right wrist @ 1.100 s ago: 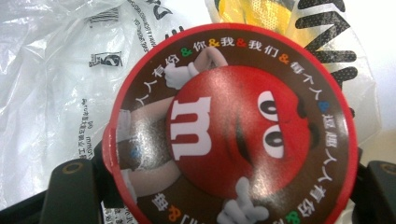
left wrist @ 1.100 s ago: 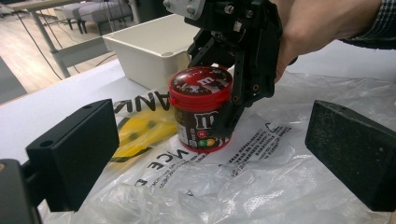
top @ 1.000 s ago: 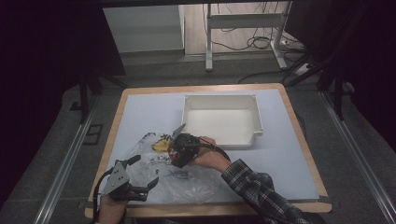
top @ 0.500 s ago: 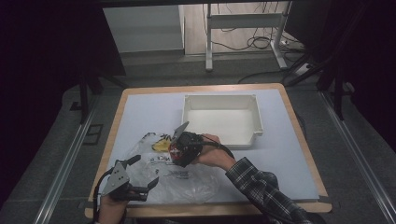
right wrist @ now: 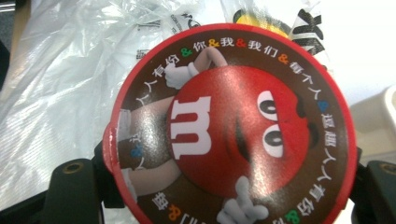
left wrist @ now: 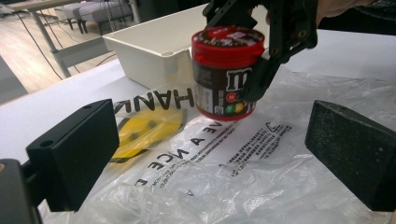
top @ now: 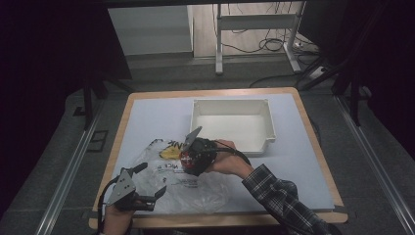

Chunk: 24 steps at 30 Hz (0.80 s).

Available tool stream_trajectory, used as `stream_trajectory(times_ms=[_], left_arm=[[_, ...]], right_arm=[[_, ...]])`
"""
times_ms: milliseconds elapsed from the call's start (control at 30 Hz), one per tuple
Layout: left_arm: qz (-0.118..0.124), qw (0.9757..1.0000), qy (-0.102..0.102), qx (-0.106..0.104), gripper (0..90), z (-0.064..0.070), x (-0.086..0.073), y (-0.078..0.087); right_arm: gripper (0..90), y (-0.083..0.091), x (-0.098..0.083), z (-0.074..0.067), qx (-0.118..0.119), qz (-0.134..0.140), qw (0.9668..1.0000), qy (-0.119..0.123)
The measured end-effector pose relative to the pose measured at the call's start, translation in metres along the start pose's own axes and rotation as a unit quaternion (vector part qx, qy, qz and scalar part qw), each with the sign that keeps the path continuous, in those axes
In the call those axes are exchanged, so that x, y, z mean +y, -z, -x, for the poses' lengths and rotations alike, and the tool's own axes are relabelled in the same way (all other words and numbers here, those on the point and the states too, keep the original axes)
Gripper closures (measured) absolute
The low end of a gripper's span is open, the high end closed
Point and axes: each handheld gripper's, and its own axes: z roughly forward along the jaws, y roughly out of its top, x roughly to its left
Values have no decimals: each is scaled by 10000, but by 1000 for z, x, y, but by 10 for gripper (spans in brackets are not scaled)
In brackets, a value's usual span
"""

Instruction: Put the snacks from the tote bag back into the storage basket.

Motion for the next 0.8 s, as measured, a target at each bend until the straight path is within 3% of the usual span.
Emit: stream_trajectory(times_ms=[800], left_arm=[[-38, 10000, -34, 13, 27, 0, 0, 0]], right_arm=[[258, 38, -18, 13, -64, 72, 9999, -46]])
